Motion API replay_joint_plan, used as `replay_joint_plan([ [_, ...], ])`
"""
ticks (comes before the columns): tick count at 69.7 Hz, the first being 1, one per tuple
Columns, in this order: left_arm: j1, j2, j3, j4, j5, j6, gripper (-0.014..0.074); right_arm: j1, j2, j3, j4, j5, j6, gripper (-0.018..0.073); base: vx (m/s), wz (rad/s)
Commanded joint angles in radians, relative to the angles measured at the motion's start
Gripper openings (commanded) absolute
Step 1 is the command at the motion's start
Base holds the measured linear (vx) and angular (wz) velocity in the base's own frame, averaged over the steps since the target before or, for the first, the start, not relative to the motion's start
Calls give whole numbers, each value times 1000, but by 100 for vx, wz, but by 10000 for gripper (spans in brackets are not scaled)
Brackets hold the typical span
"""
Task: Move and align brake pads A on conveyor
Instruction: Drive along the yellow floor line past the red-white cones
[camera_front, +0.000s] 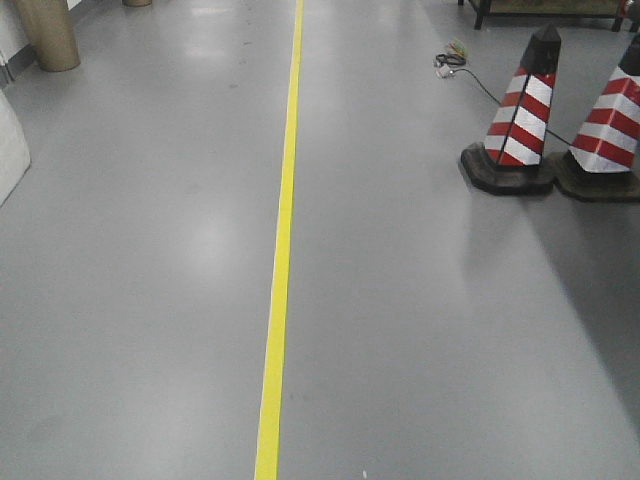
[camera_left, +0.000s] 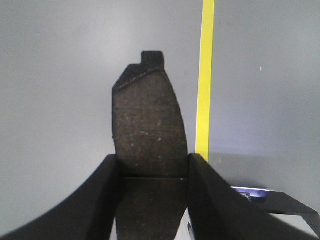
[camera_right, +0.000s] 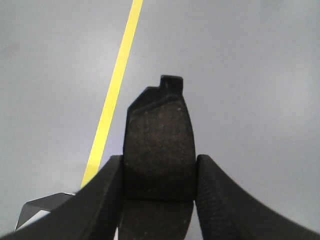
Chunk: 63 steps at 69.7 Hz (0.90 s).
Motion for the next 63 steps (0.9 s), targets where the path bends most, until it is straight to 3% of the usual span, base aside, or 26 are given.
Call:
replay_joint_plan([
  [1,2,4,-28,13,-24,-2,-6,-2,-2,-27,-8,-61,-8,-8,80,2],
  [63,2,4,-28,13,-23,-2,-6,-2,-2,-27,-9,-56,-8,-8,79,-2],
])
